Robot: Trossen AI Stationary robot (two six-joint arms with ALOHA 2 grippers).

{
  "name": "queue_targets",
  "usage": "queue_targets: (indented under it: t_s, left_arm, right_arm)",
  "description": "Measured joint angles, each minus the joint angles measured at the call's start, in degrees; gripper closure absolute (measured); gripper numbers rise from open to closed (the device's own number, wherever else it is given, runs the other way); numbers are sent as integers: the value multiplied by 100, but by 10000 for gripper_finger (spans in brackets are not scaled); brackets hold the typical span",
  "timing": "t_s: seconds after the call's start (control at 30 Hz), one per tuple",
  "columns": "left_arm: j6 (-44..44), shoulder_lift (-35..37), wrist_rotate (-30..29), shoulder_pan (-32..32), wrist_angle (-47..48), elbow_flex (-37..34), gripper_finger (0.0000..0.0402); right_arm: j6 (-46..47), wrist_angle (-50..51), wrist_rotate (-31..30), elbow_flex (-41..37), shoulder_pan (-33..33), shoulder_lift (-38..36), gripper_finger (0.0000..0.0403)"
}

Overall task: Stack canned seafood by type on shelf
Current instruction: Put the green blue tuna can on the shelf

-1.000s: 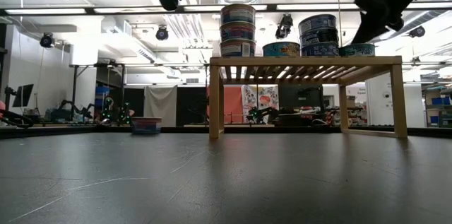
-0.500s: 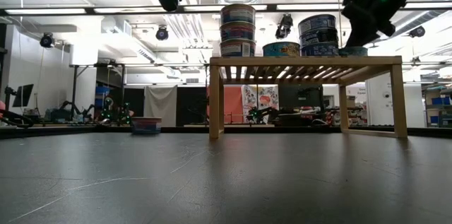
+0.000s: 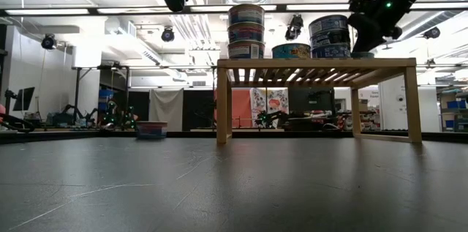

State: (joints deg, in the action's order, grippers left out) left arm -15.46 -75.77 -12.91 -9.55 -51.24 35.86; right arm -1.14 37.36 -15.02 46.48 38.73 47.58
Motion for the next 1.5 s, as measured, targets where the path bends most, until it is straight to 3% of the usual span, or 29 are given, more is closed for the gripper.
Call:
queue_targets:
  t_s: [0.57,0.7,0.9,1.17,1.5]
  left_arm:
    - [-2,0,-1,0,-2,0,54]
    - [-2,0,-1,0,-4,0,54]
    - [-2,0,-1,-1,-4,0,54]
    - [-2,0,-1,1,-4,0,54]
    - [59,0,-1,1,-4,0,54]
  right_arm:
    - [-255,-126,16,174,195,-267,394]
    - [-238,-65,267,339,194,-355,394]
    - [285,717,1119,737,194,-363,394]
    - [1075,2374,1602,973,194,-366,394]
    - [1147,1559,1340,457,194,-361,394]
